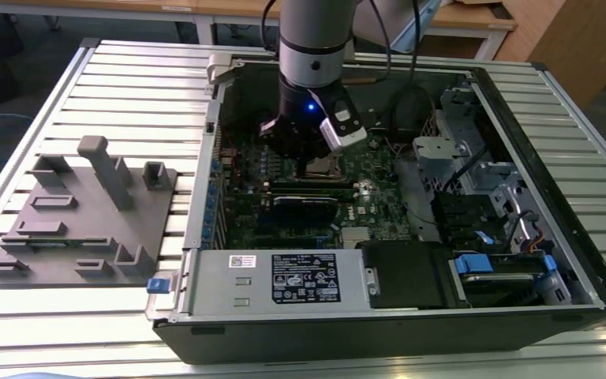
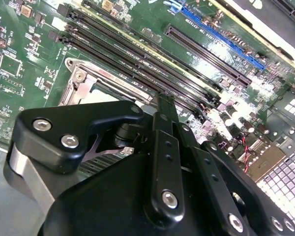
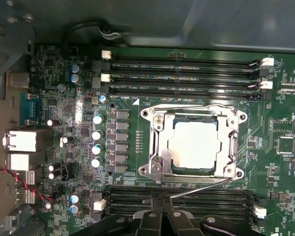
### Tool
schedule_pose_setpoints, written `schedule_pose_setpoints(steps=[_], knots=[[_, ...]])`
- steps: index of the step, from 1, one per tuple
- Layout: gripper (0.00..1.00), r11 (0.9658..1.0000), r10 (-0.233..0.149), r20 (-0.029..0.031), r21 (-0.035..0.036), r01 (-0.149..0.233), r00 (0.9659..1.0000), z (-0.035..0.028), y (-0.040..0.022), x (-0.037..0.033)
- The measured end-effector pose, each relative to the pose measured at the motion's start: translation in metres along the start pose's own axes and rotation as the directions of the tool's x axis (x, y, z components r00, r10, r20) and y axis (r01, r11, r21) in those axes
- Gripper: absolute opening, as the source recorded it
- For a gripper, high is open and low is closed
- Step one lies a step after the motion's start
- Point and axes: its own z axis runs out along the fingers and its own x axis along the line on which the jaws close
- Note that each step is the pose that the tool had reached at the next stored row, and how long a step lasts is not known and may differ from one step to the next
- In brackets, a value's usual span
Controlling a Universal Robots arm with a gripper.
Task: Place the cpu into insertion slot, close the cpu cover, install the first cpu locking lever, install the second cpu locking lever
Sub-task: 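Install the second cpu locking lever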
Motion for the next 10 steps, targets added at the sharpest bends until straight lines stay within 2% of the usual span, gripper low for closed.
schedule_pose_setpoints(steps=[5,10], knots=[[0.1,1.0,0.0,-0.0002,0.0002,0.0,1.0,0.0034,0.0003,0.0039],[0.1,1.0,0.0,-0.0002,-0.0003,0.0,1.0,0.0096,0.0005,0.0055]])
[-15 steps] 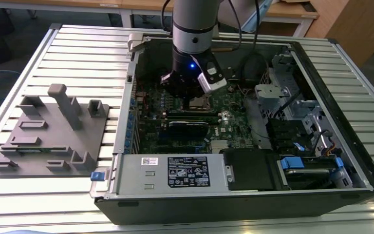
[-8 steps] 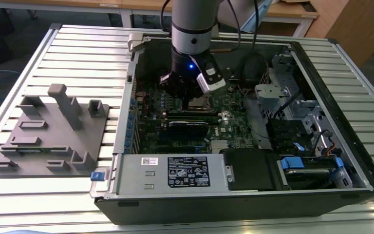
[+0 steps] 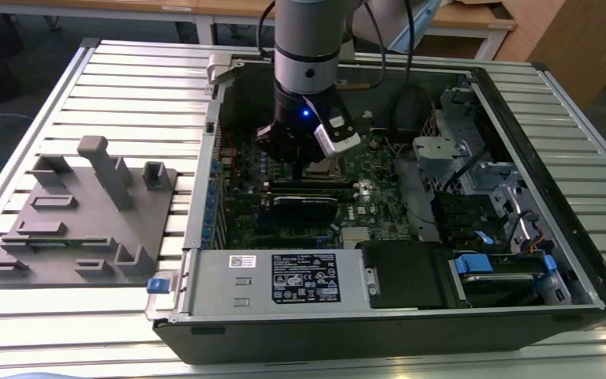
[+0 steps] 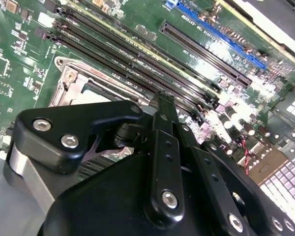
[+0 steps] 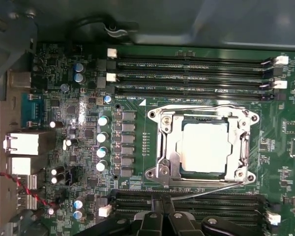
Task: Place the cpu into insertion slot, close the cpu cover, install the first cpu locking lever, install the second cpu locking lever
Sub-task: 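Install the second cpu locking lever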
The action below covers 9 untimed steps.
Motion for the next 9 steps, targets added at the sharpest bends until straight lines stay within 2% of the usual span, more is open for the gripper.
schedule_pose_setpoints(steps=[5,9], knots=[[0.1,1.0,0.0,0.0,-0.0083,0.0,1.0,0.0039,0.0004,0.0003],[0.1,0.9997,0.0,0.0004,-0.0228,0.0,1.0,0.0058,0.0007,0.0008]])
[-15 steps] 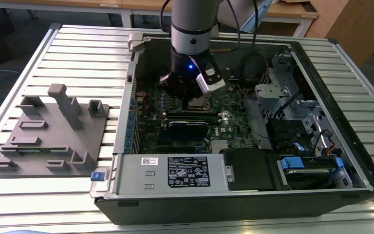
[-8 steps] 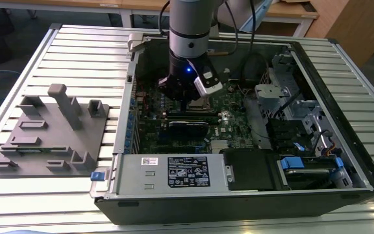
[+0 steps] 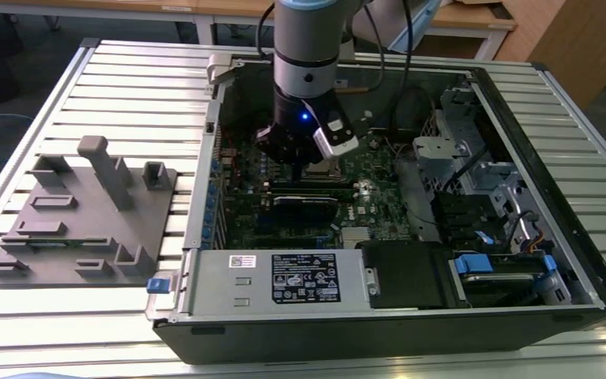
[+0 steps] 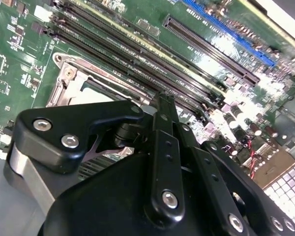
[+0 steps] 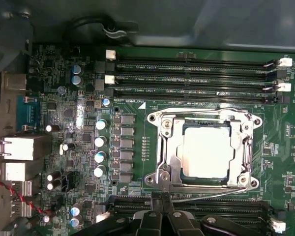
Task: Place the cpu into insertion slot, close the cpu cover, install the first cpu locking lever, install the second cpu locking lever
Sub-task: 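Install the second cpu locking lever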
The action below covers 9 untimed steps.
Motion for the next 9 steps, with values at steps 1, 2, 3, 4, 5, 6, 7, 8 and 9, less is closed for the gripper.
schedule_pose_setpoints(steps=[1,2,3,4,5,6,7,8,9], knots=[[0.1,1.0,0.0,0.0001,-0.0036,0.0,1.0,0.0006,0.0,0.0002],[0.1,1.0,0.0,0.0002,-0.0073,0.0,1.0,0.0012,0.0001,0.0004],[0.1,0.9999,0.0,0.0003,-0.0107,0.0,1.0,0.0018,0.0001,0.0005],[0.1,0.9999,0.0,0.0004,-0.0135,0.0,1.0,0.0024,0.0001,0.0006],[0.1,0.9999,0.0,0.0004,-0.0155,0.0,1.0,0.0031,0.0001,0.0006],[0.1,0.9999,0.0,0.0004,-0.0167,0.0,1.0,0.0038,0.0001,0.0007],[0.1,0.9998,0.0,0.0004,-0.0176,0.0,1.0,0.0042,0.0001,0.0007],[0.1,0.9998,0.0,0.0002,-0.0191,0.0,1.0,0.0042,0.0,0.0007],[0.1,0.9998,0.0,0.0003,-0.0224,0.0,1.0,0.0042,0.0,0.0007]])
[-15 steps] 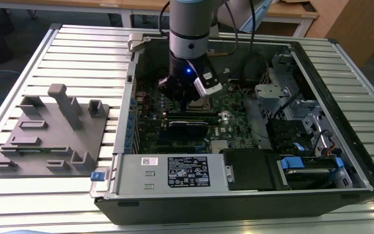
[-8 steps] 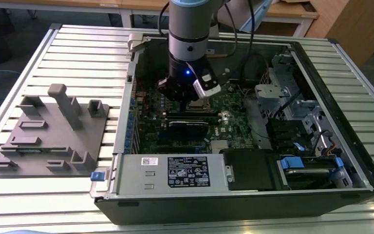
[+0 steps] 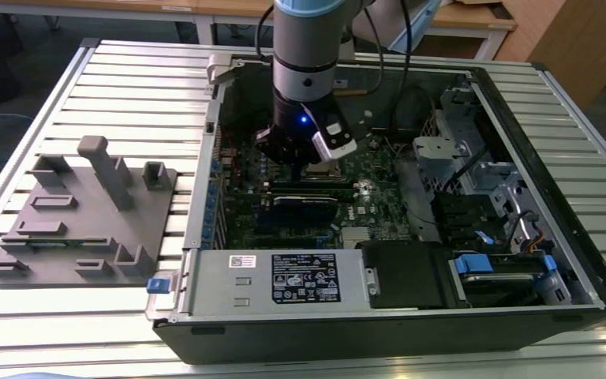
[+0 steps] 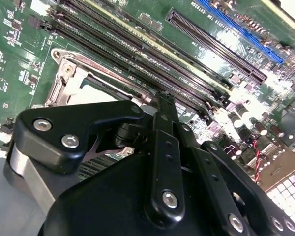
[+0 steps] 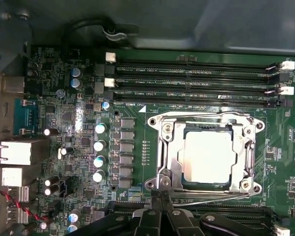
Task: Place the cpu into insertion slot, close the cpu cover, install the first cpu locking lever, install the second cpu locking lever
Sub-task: 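Install the second cpu locking lever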
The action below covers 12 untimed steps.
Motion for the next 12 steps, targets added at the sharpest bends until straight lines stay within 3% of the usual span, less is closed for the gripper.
schedule_pose_setpoints(steps=[6,9,12], knots=[[0.1,0.9998,0.0,0.0006,-0.0192,0.0,1.0,0.0001,-0.0036,0.0001],[0.1,0.9997,0.0,0.0006,-0.0253,0.0,1.0,0.0001,-0.0066,0.0002],[0.1,0.9992,0.0,0.0009,-0.0389,0.0,1.0,0.0004,-0.0088,0.0005]])
